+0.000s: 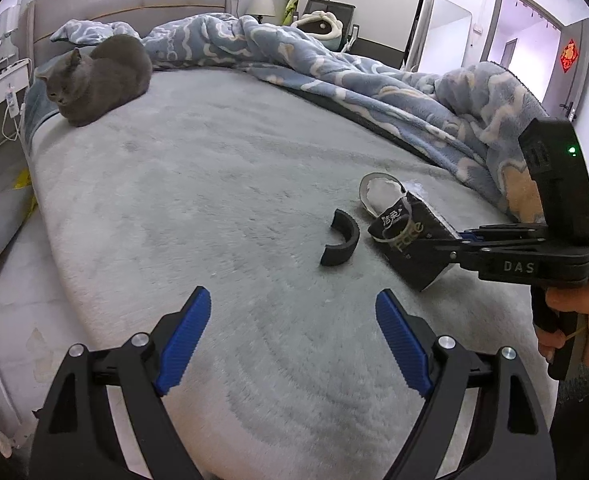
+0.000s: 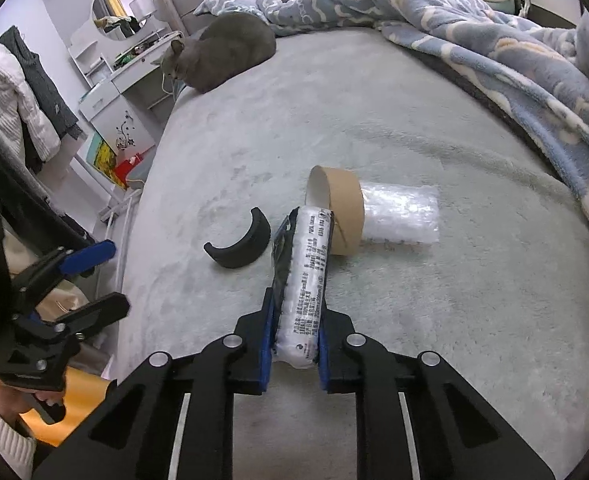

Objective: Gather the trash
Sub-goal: 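Grasp the wrapped bar with the right tool while the left tool grasps the black tissue packet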

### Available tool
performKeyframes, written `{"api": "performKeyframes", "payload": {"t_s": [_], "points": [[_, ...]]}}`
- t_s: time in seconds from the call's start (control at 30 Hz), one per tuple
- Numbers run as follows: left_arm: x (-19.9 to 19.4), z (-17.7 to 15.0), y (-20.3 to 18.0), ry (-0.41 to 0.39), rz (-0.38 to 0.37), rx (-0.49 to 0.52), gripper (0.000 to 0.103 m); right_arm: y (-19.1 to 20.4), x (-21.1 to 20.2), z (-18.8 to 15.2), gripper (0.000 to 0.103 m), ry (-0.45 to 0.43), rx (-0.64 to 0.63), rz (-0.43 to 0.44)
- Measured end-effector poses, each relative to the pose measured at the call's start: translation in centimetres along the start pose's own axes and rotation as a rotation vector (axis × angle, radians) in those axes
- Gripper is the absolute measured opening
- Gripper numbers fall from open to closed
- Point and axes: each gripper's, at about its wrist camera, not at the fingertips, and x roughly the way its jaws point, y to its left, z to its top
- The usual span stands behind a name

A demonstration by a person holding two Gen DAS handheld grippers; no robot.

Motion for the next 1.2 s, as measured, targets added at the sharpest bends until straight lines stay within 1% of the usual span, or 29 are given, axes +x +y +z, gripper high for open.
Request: {"api": "performKeyframes", "payload": {"t_s": [0.07,0.2,0.3,0.37,0.5,0.53,0.57,0.63,0.77,0.9,1.03,1.2], "points": [[0.6,0.2,-0.3,-0.004,-0.009,0.005,0.086,0.1,-0.3,0.2,0.017,-0.01,-0.008,0.015],[1.5,0.9,-0.8,-0.02,-0.013,0.001,0.085,0.1,-1.6,0.5,0.017,-0.062,-0.032,0.061],[2.3,1.4,-1.4,-0.026,0.007,0.004,0.082,-0.1,-2.7,0.6,0.017,-0.118,-0.048,0.11],[2.8,1.8,-1.7,-0.031,0.004,0.009,0.082,-0.3,-3.1,0.7,0.017,-0.13,-0.063,0.1],[4.0,2.2,-2.2,-0.02,0.007,0.01,0.08,-1.7,-3.3,0.8,0.017,-0.119,-0.029,0.106],[4.2,2.3,-2.2,-0.014,0.01,0.008,0.076,-2.1,-3.3,0.8,0.017,-0.118,-0.021,0.109],[4.5,2.4,-2.2,-0.01,0.008,-0.004,0.074,-2.2,-3.4,0.8,0.017,-0.118,-0.016,0.112],[4.9,2.6,-2.3,-0.005,0.0,-0.021,0.074,-2.6,-3.7,0.8,0.017,-0.122,-0.006,0.123],[5.6,3.1,-2.9,-0.004,0.01,-0.01,0.071,-3.0,-4.0,0.7,0.017,-0.127,-0.003,0.132],[6.2,3.5,-3.2,-0.008,0.009,-0.014,0.07,-3.8,-4.5,0.5,0.017,-0.13,0.014,0.133],[7.0,3.7,-3.2,0.009,0.019,-0.023,0.063,-4.2,-4.8,0.2,0.017,-0.13,0.021,0.134],[7.9,3.7,-3.5,0.029,0.032,-0.024,0.062,-4.7,-4.8,0.1,0.017,-0.12,0.027,0.136]]}}
